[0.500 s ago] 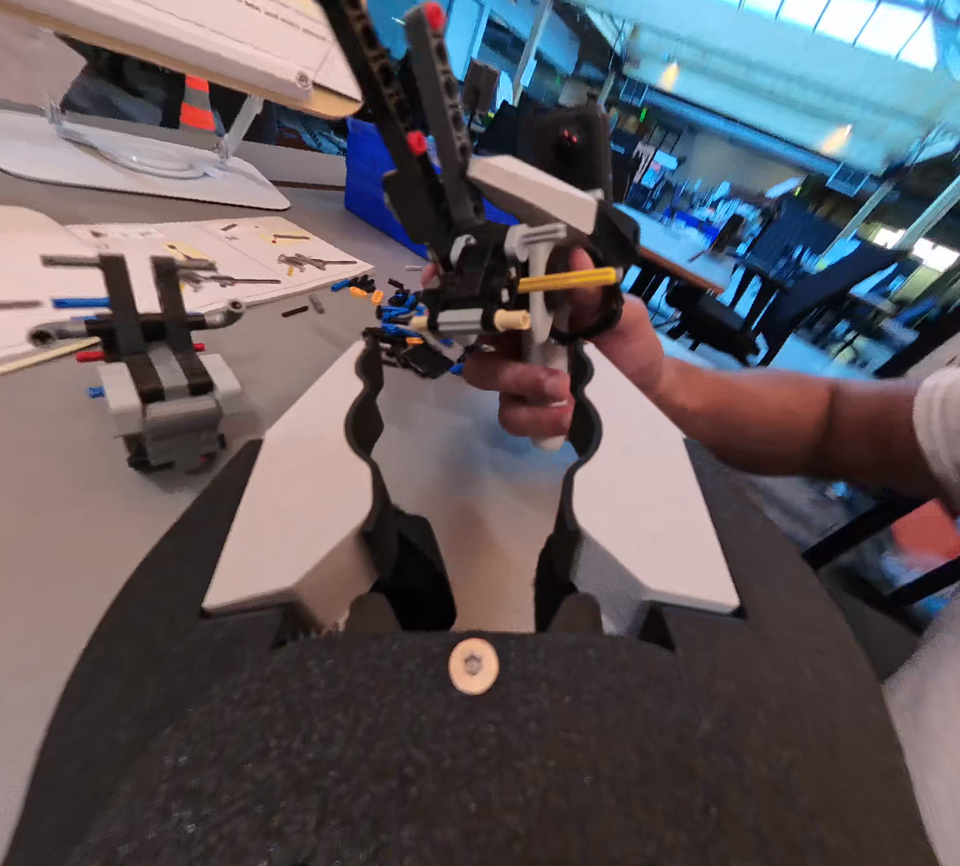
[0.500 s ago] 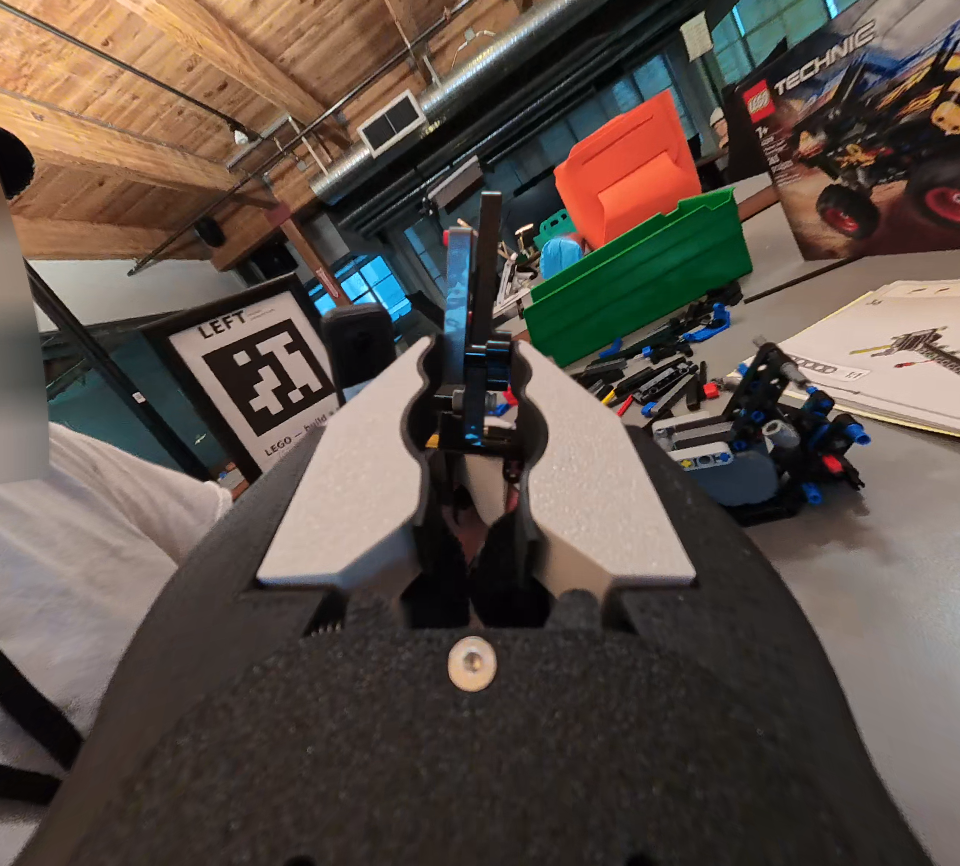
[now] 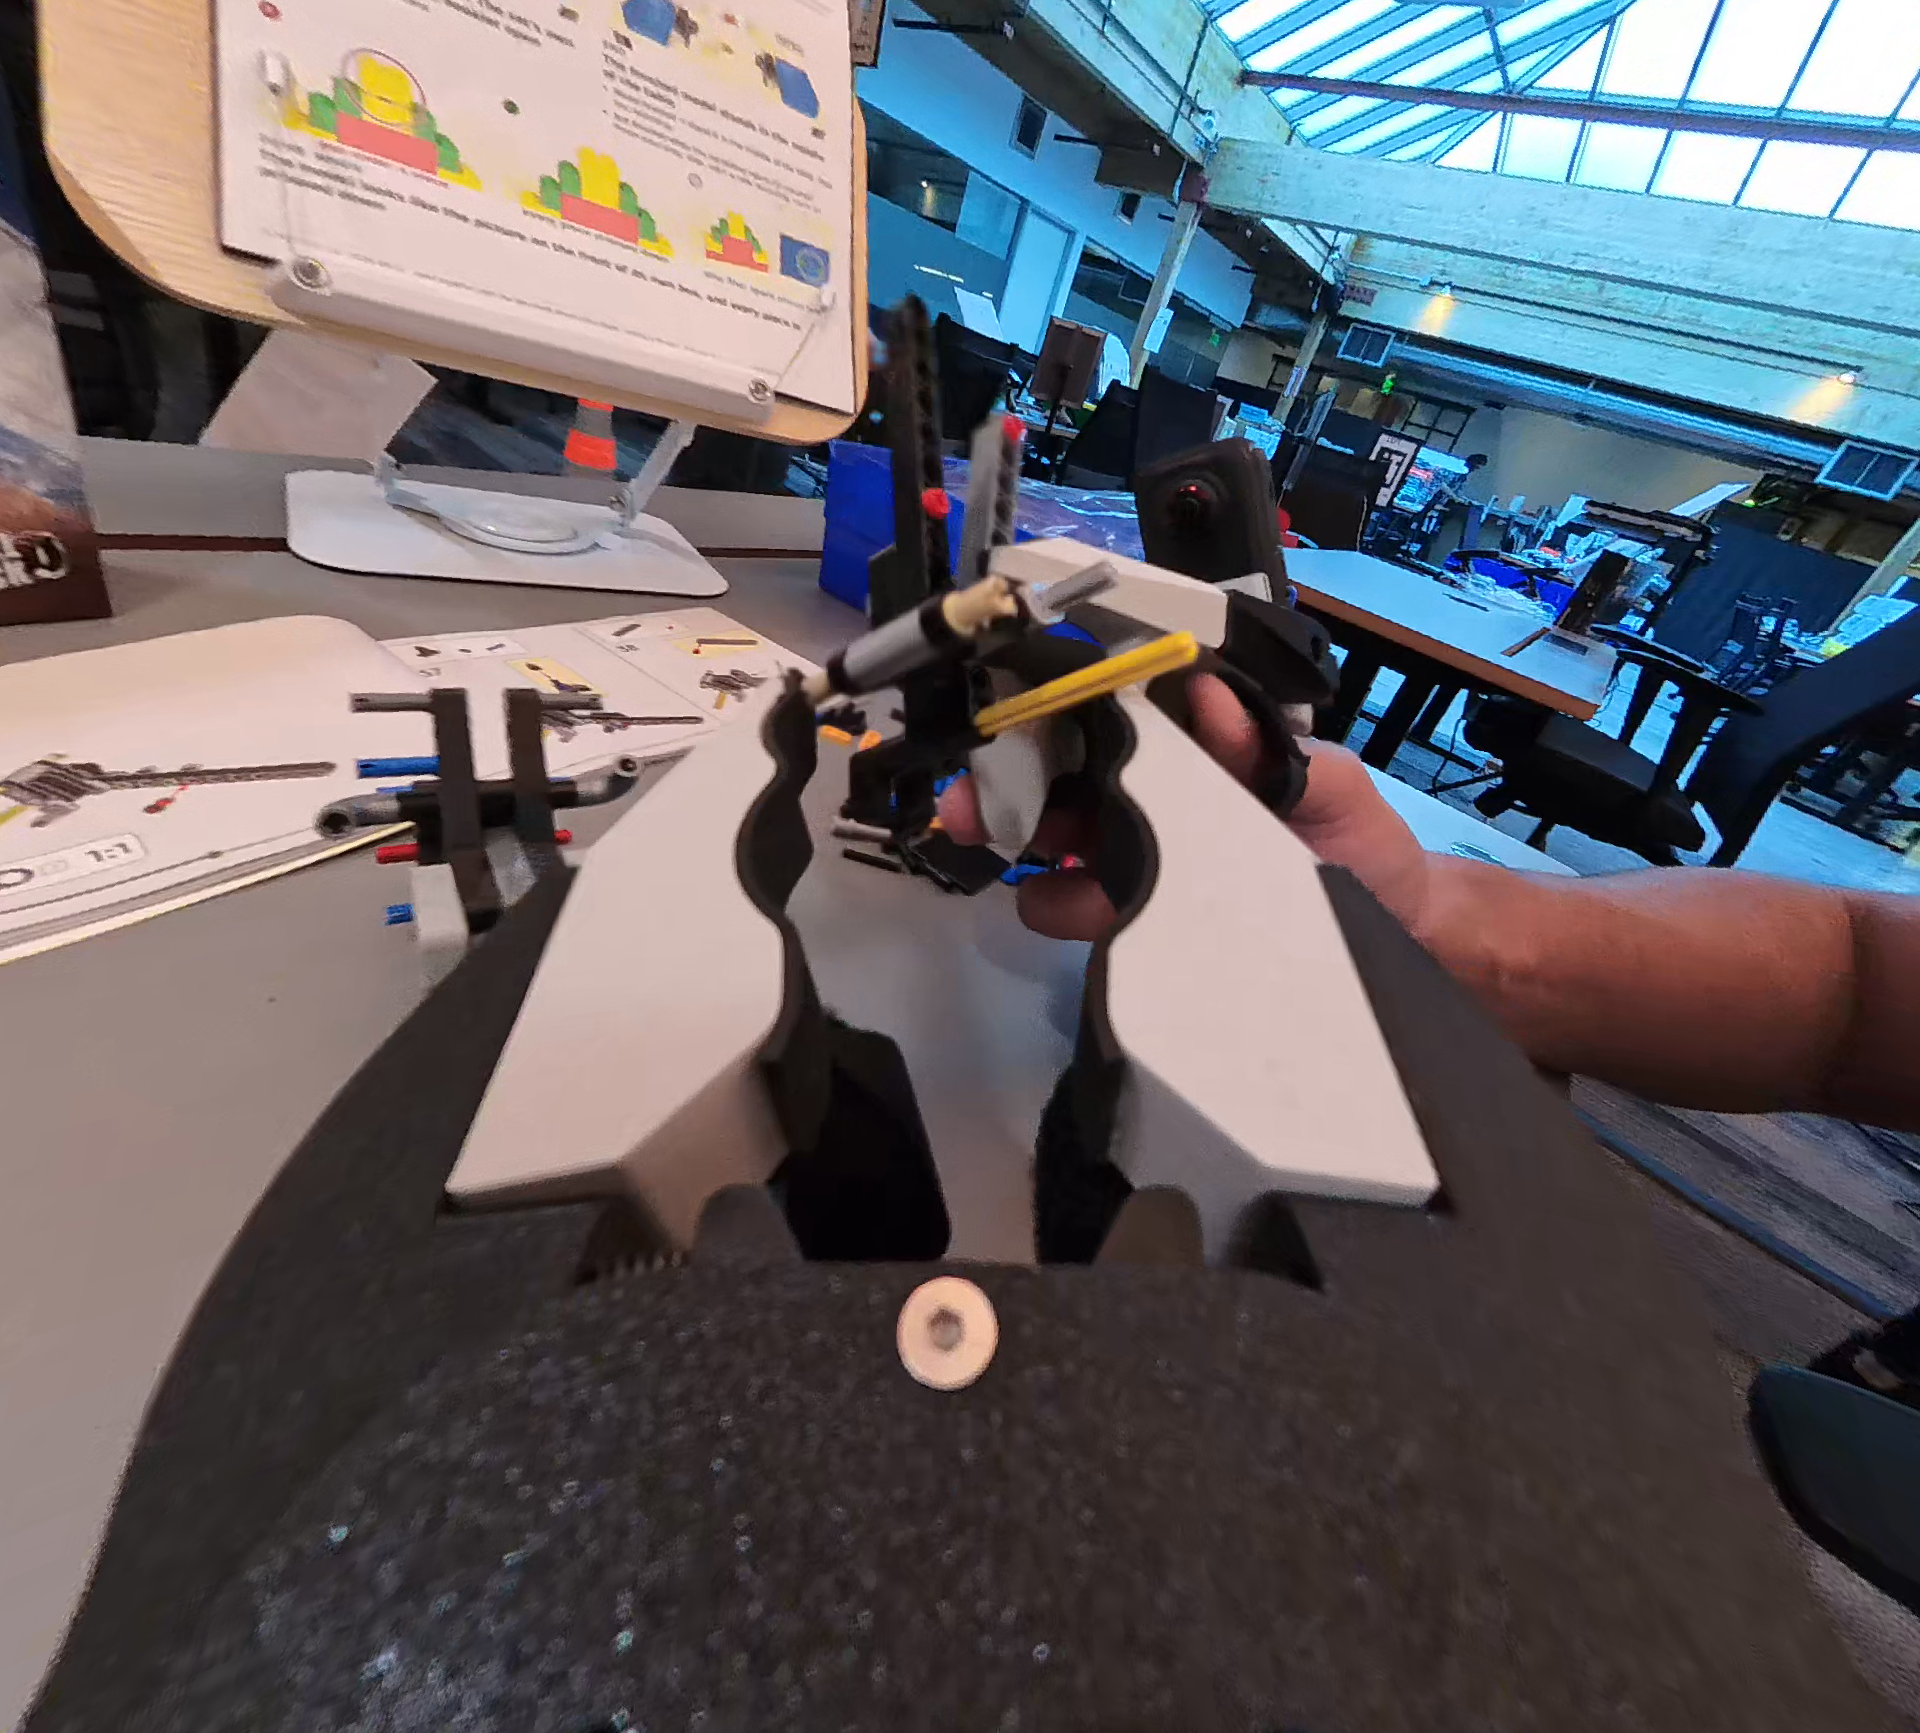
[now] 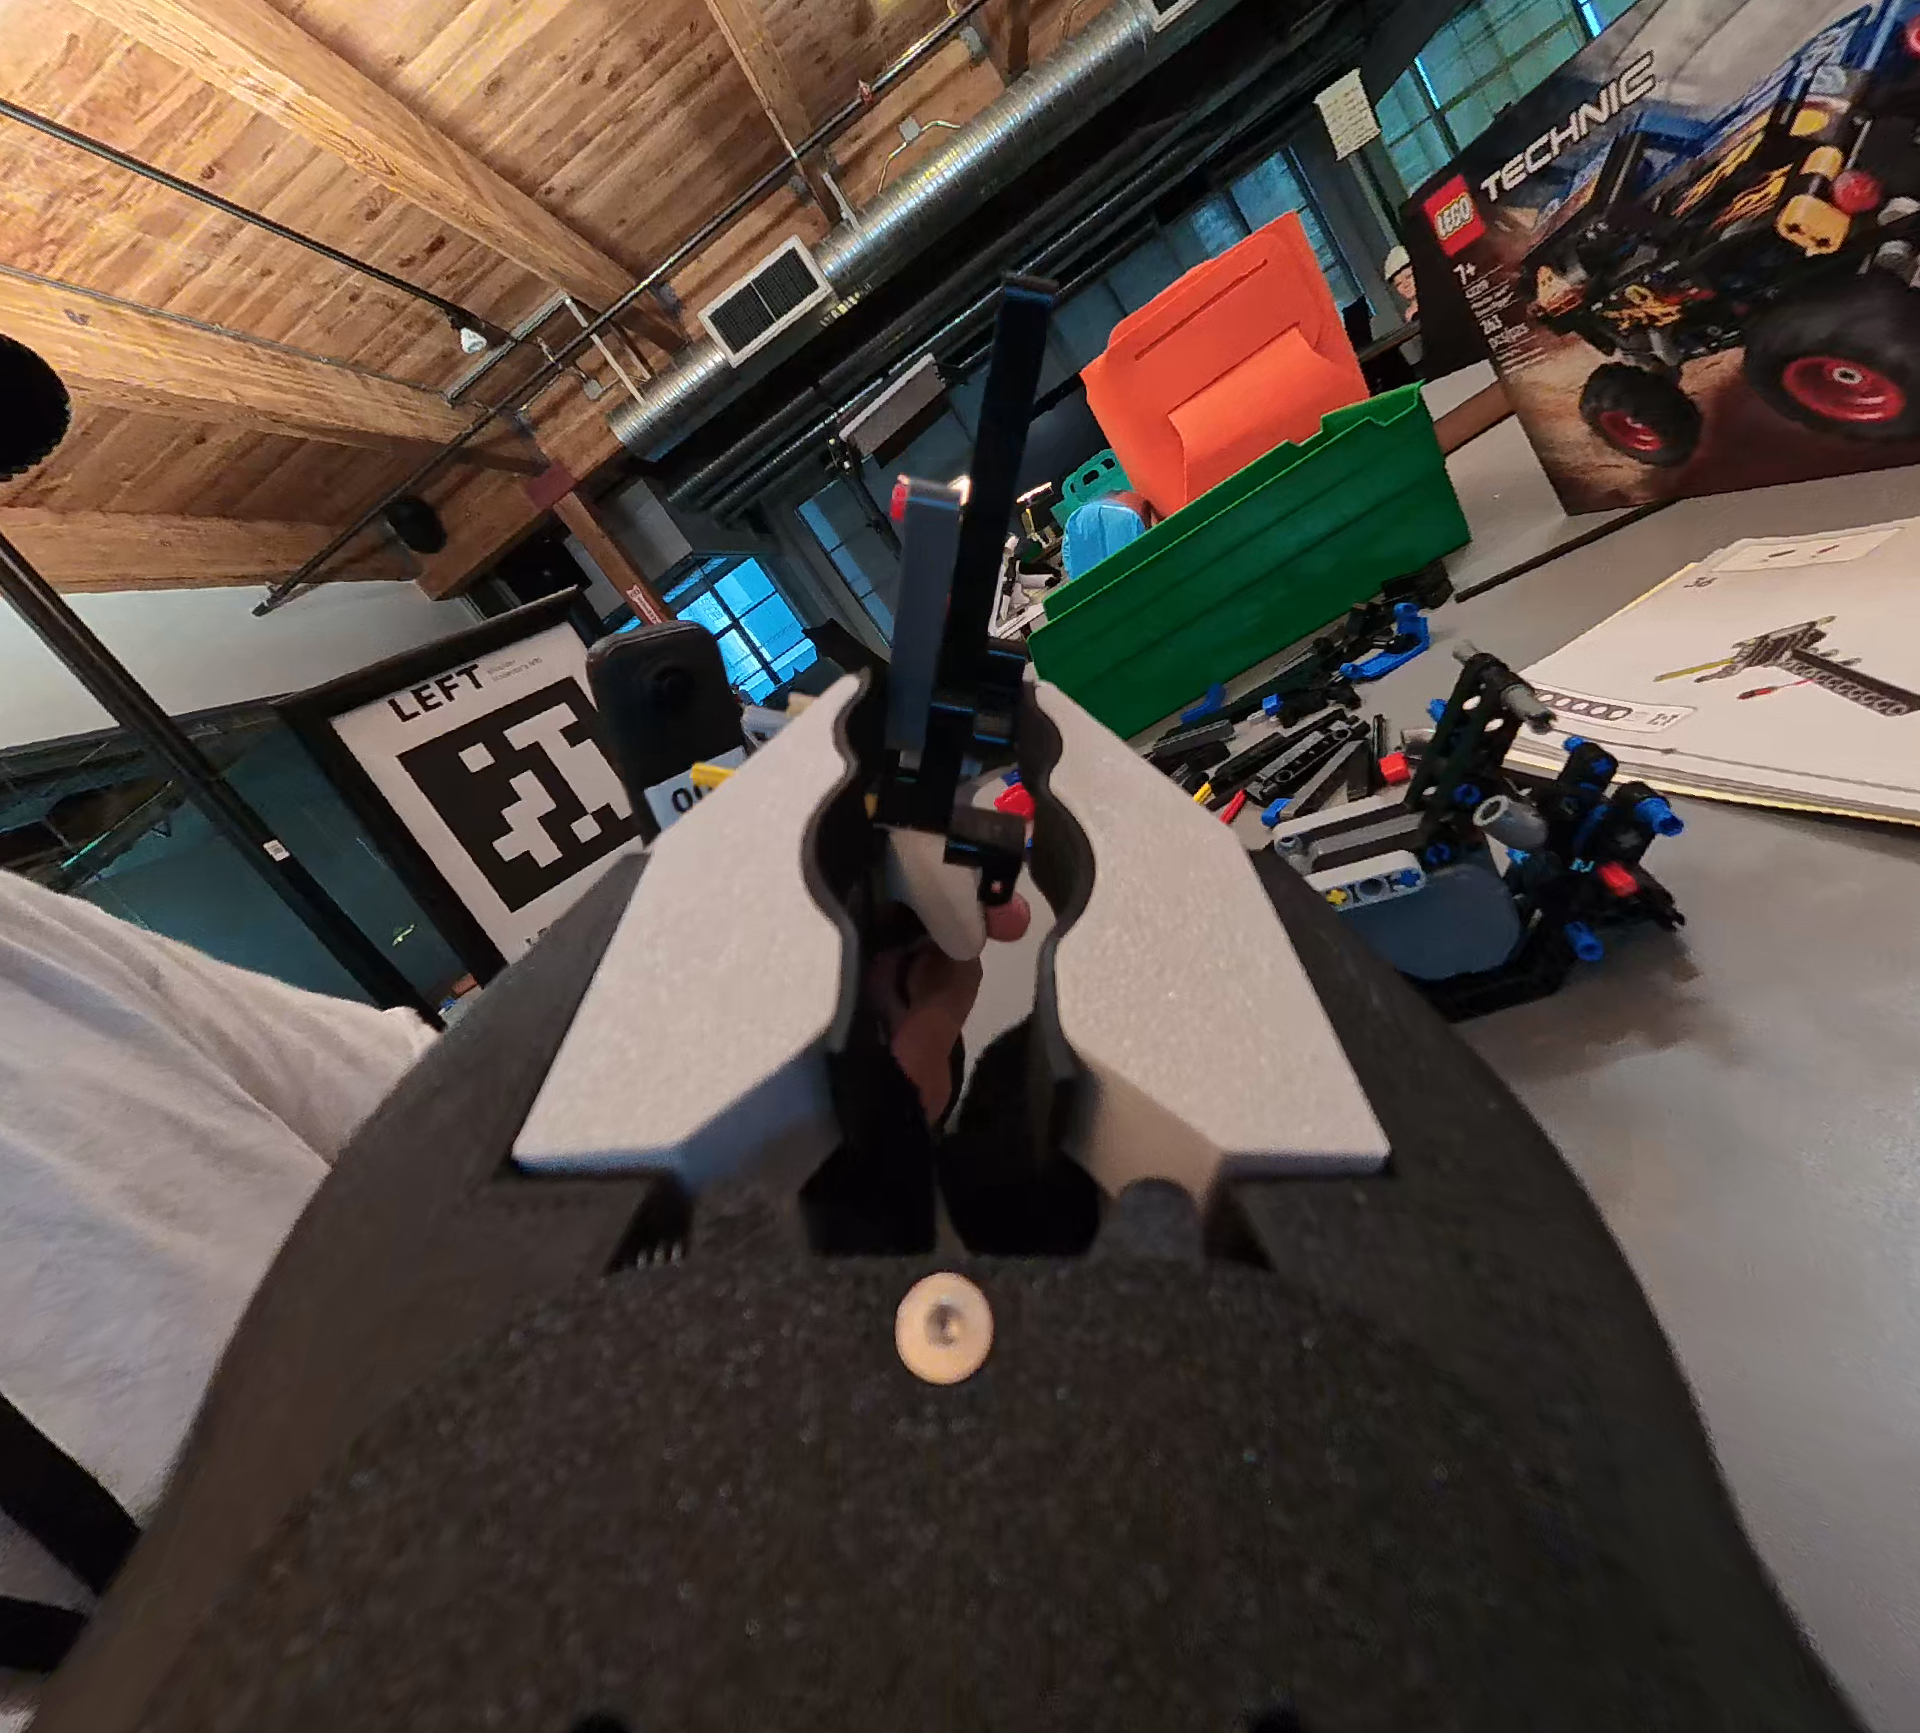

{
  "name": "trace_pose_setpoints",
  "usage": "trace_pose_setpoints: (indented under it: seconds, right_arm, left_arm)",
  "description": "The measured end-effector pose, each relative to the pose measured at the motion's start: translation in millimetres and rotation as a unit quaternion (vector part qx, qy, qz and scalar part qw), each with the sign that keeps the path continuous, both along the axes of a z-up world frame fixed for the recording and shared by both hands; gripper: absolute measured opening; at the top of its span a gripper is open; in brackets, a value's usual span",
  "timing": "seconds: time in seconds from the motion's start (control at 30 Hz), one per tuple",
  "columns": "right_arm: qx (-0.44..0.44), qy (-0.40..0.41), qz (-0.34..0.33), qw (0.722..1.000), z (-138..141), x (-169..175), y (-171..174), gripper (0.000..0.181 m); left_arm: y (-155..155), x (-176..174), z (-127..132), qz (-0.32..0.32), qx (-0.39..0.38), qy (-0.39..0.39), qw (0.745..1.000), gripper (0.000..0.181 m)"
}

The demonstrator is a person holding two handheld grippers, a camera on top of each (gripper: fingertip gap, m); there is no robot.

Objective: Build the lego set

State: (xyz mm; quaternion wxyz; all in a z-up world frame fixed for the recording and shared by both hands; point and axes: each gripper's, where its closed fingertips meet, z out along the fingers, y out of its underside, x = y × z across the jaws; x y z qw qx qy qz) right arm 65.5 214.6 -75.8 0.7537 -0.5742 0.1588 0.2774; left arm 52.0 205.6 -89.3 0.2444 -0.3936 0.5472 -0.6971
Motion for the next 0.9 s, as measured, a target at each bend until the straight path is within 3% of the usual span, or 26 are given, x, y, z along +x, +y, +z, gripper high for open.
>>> trace_pose_setpoints:
  seconds: [0.1, 0.43, 0.57, 0.9]
  right_arm:
    - [0.022, 0.018, 0.019, 0.999, 5.2, -0.8, -2.4, 0.024]
    - [0.081, 0.135, 0.053, 0.986, 8.0, 17.9, -10.1, 0.023]
    - [0.087, 0.15, 0.064, 0.983, 7.6, 17.0, -9.3, 0.024]
    - [0.043, 0.097, 0.028, 0.994, -2.3, 13.1, -1.8, 0.024]
  left_arm:
    - [7.1, 0.3, 4.2, 0.006, 0.005, -0.014, 1.0, 0.045]
    - [-3.1, 7.4, -4.7, -0.047, 0.031, 0.015, 0.998, 0.048]
    - [5.3, 12.9, 1.5, 0.015, 0.064, -0.016, 0.998, 0.047]
    - [2.4, 10.1, 1.5, 0.092, 0.211, -0.07, 0.971, 0.013]
